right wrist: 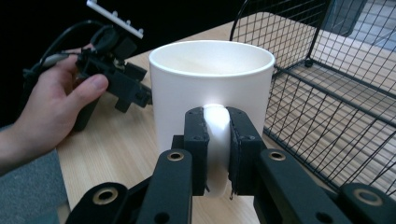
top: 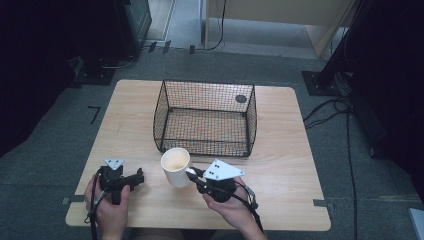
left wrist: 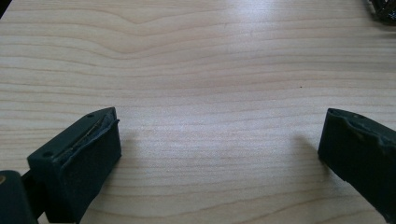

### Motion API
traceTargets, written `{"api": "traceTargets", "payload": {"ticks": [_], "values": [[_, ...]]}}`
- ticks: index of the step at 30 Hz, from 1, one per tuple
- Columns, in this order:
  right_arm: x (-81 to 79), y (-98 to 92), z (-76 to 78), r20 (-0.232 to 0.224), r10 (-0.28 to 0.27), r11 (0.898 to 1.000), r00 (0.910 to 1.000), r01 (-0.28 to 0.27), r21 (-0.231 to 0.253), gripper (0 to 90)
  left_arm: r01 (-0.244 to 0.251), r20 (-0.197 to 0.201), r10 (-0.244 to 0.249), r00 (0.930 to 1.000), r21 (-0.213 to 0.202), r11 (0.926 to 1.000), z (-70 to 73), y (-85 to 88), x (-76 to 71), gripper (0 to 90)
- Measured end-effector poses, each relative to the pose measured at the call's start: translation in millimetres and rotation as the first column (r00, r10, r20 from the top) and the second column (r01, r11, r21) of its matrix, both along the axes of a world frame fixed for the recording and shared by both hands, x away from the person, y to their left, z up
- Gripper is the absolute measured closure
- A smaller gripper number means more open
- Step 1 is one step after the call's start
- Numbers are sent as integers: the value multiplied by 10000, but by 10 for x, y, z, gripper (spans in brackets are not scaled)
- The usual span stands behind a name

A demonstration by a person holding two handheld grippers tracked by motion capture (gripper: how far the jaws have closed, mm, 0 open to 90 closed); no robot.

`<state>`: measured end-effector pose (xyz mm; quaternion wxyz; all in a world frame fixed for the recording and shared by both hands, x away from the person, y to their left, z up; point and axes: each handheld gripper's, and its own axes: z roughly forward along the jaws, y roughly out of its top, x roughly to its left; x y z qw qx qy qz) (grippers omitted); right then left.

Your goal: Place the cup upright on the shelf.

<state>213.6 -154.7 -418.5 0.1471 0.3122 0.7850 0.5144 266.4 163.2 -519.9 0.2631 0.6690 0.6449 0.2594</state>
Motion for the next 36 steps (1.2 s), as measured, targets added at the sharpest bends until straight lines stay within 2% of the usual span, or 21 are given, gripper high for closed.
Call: {"api": "traceTargets", "payload": {"ticks": [9,18,28,36], "values": [[105,-93,182,192,-194,9995,9996,189,235,803,-11,18,11,10000,-14,10000,-1,-1,1,0],[214,-164,346,478,-552,9983,9973,542,217,802,-12,11,12,10000,-15,10000,0,-1,0,0],[323,-216,450,630,-780,9968,9950,767,227,802,-8,11,8,10000,-11,10000,-1,-1,0,0],[470,-263,505,852,-1161,9931,9896,1141,287,802,-13,6,13,10000,-14,10000,0,-1,0,0]]}}
